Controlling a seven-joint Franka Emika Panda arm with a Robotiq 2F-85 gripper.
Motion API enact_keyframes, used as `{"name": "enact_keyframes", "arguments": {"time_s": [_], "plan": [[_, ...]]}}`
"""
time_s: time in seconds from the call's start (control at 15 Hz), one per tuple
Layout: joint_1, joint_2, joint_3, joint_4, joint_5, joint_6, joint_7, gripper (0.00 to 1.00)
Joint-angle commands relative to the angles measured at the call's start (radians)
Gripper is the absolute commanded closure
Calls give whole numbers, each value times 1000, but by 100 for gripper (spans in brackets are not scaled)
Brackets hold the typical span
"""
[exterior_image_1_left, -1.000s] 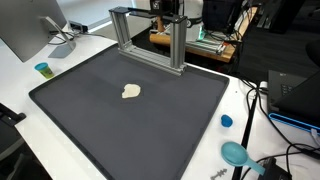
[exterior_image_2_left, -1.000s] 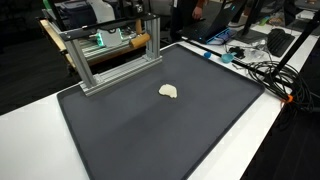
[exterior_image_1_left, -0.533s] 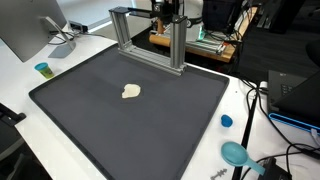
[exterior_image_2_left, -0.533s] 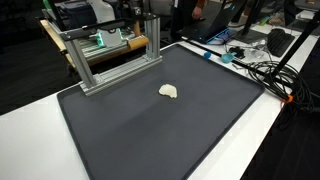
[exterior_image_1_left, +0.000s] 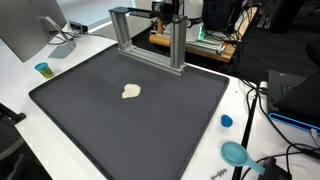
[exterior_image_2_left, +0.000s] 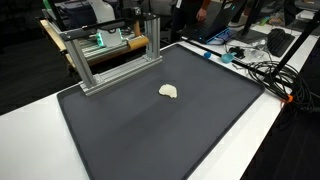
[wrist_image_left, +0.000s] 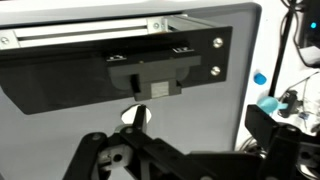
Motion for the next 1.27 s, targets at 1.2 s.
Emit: {"name": "enact_keyframes", "arguments": {"time_s": [1.2], "plan": [[9, -15, -5, 25, 46, -5, -4, 0]]}}
